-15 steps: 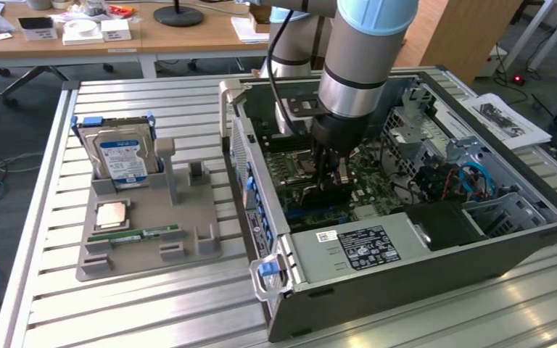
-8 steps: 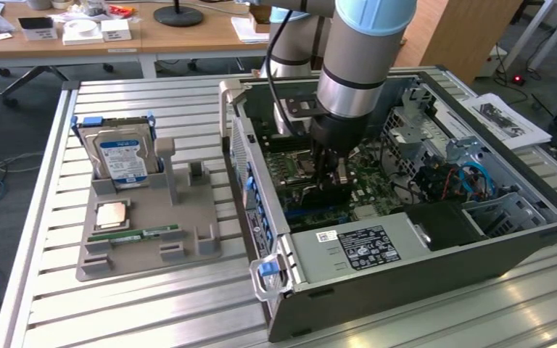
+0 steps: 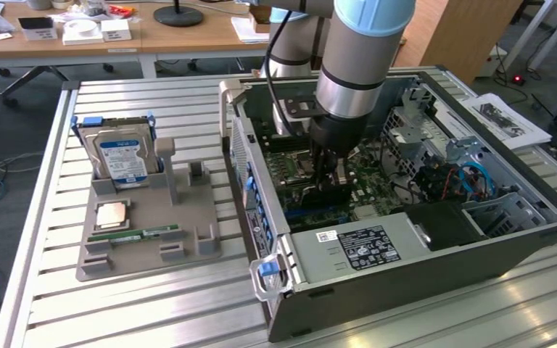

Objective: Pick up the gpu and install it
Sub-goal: 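Insert the gpu into the slot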

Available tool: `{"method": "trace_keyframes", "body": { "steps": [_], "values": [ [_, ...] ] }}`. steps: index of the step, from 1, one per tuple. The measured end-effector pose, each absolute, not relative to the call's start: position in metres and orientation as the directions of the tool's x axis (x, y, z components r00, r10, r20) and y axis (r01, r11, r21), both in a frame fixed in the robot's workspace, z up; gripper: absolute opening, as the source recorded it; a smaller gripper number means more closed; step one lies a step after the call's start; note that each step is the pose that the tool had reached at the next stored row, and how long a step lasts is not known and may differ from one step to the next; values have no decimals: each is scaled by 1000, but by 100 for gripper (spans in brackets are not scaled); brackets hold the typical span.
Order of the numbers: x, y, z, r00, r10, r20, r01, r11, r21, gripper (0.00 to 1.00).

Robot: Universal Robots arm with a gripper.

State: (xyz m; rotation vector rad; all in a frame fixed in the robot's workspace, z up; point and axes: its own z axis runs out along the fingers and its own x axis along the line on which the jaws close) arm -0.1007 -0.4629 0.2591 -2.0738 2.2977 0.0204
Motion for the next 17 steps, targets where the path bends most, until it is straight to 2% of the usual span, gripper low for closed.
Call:
{"method": "trace_keyframes", "body": {
  "steps": [17],
  "values": [
    [-101,-463,257,-102,-994,-44,-994,103,-21,27]
  ]
}}
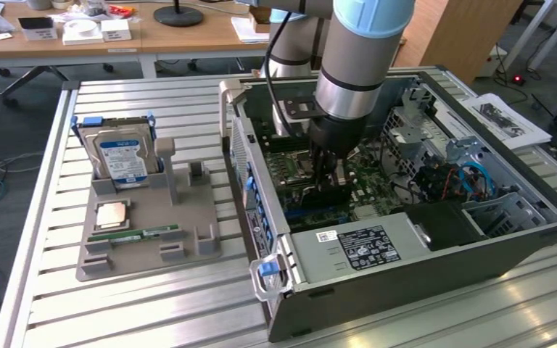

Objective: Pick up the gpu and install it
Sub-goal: 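Insert the gpu into the slot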

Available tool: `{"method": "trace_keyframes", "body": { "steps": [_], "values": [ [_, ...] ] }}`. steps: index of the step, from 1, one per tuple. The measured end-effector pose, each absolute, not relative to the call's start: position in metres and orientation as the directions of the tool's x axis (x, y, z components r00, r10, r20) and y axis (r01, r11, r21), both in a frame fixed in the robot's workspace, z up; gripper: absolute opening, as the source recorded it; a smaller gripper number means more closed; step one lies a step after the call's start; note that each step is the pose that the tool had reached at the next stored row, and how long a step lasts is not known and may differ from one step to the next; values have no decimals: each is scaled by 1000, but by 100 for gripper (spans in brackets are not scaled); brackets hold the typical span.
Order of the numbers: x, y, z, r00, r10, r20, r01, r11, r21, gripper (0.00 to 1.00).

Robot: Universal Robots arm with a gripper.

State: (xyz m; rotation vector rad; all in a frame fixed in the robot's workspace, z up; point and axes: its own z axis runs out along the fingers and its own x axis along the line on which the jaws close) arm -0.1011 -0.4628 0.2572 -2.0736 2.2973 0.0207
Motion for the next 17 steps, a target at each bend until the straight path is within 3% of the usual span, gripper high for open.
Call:
{"method": "trace_keyframes", "body": {
  "steps": [17],
  "values": [
    [-103,-463,257,-101,-994,-44,-994,103,-22,27]
  ]
}}
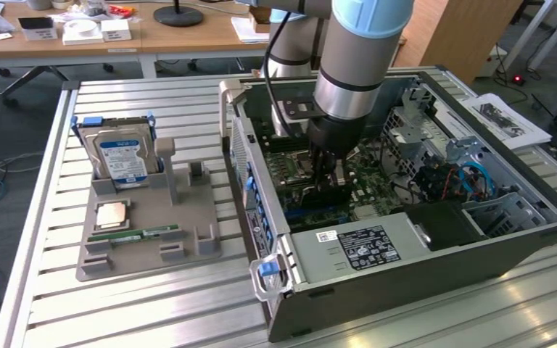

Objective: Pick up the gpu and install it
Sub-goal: 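Insert the gpu into the slot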

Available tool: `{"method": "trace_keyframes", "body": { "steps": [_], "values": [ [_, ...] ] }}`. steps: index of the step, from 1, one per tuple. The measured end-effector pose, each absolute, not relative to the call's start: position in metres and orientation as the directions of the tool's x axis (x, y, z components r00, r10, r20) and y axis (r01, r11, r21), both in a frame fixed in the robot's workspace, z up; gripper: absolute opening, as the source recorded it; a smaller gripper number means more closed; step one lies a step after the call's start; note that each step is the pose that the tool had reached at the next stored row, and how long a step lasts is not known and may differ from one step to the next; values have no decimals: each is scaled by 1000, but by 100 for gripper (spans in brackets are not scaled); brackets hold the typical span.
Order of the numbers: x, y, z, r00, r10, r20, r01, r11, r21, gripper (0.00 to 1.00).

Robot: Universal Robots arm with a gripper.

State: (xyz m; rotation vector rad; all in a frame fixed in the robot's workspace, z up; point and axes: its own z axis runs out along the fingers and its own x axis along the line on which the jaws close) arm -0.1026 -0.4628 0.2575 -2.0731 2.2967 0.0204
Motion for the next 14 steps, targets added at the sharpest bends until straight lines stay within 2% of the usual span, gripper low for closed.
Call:
{"method": "trace_keyframes", "body": {
  "steps": [14],
  "values": [
    [-103,-463,258,-101,-994,-45,-994,103,-22,27]
  ]
}}
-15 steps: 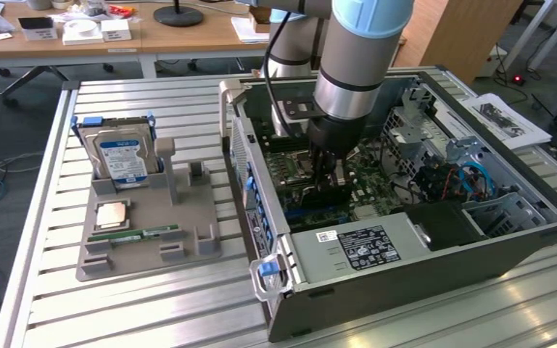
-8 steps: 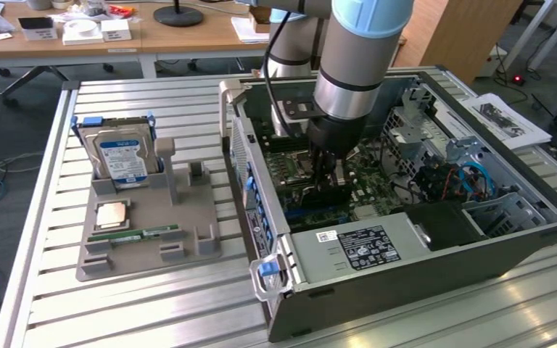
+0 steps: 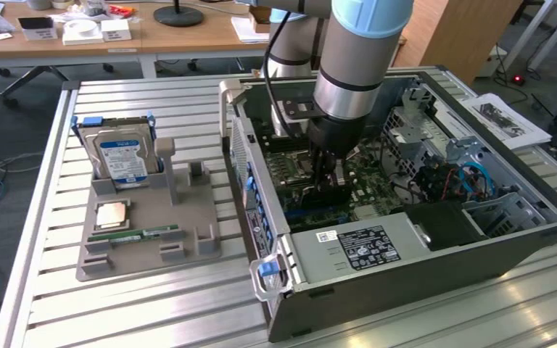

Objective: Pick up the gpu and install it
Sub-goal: 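Insert the gpu into the slot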

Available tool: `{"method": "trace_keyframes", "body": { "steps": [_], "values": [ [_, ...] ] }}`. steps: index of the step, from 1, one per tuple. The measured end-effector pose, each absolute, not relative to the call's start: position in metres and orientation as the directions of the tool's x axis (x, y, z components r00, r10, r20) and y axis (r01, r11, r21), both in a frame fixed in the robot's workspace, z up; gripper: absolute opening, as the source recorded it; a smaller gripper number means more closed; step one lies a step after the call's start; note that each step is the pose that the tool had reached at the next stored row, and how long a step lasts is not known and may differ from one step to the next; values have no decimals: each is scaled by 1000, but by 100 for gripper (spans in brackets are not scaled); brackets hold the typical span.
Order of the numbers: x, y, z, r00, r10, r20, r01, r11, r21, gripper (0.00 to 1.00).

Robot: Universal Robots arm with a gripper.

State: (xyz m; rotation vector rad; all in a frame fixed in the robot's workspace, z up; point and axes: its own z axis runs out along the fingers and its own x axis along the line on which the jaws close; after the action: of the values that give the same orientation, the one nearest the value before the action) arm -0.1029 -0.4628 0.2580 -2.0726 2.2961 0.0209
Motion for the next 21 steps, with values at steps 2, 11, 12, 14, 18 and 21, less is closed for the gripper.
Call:
{"method": "trace_keyframes", "body": {
  "steps": [2,11,12,14,18,21],
  "values": [
    [-103,-463,258,-102,-994,-45,-994,103,-22,27],
    [-103,-463,259,-102,-994,-45,-994,103,-22,27],
    [-103,-463,258,-102,-994,-45,-994,103,-22,27],
    [-103,-464,258,-101,-994,-45,-994,103,-22,27],
    [-103,-464,257,-102,-994,-46,-994,103,-22,27],
    [-104,-464,257,-101,-994,-46,-994,102,-22,27]
  ]
}}
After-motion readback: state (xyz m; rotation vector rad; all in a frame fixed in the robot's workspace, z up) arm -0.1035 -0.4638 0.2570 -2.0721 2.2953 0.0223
